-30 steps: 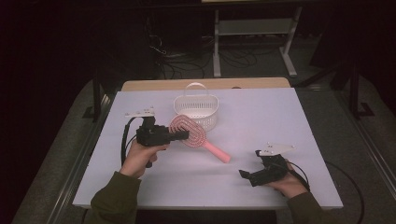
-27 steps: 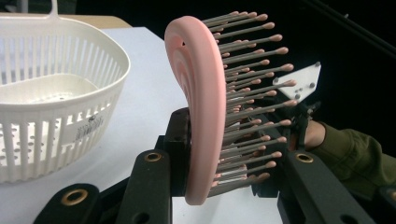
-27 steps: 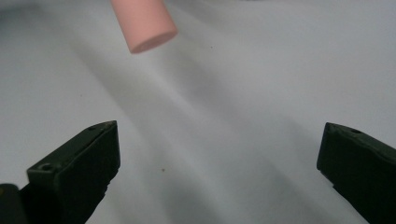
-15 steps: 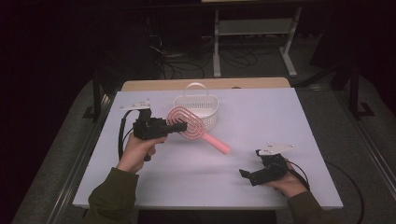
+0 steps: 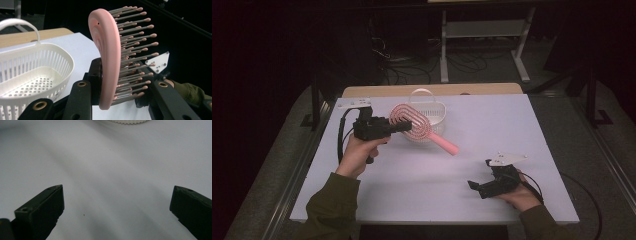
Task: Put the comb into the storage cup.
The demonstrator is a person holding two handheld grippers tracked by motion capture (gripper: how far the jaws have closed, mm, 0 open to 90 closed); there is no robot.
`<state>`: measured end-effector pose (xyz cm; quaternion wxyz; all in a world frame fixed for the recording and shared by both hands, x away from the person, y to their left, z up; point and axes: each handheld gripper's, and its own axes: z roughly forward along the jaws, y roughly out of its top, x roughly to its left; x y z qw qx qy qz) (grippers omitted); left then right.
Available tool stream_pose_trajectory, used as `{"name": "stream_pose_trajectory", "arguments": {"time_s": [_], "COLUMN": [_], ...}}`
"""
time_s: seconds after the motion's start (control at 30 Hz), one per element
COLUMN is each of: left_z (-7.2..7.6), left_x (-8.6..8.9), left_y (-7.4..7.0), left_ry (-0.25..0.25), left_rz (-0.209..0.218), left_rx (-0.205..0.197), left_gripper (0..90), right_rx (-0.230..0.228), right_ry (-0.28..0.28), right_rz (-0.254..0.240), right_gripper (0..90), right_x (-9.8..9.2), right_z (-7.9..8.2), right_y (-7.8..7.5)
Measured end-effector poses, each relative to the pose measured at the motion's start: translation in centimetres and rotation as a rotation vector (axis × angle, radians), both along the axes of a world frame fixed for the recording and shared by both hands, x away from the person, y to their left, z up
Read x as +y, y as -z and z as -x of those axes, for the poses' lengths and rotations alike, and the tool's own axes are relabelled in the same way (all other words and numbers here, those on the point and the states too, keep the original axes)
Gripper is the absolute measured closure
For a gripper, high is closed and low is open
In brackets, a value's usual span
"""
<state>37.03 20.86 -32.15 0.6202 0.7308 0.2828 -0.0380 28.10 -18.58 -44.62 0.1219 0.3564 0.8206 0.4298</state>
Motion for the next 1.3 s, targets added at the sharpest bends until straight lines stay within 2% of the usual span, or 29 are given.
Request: {"name": "stream_pose_trajectory", "arguments": {"time_s": [0.27,0.73,1.3], "left_z": [-0.7,-2.9,-5.0], "left_x": [0.1,0.4,1.8], "left_y": [-1.0,-2.3,-3.4], "left_ry": [-0.010,-0.038,-0.123], "left_rz": [0.004,-0.005,0.010], "left_rx": [-0.015,-0.028,-0.038], "left_gripper": [65.9,66.0,66.0], "right_rx": [0.003,0.010,0.011], "right_ry": [0.000,0.002,0.006], "right_rz": [0.001,0.000,-0.002], "right_gripper": [0.0,0.0,0.0], "right_x": [0.0,-0.1,-0.1], "right_z": [0.0,0.0,0.0], "right_y": [0.0,0.0,0.0]}}
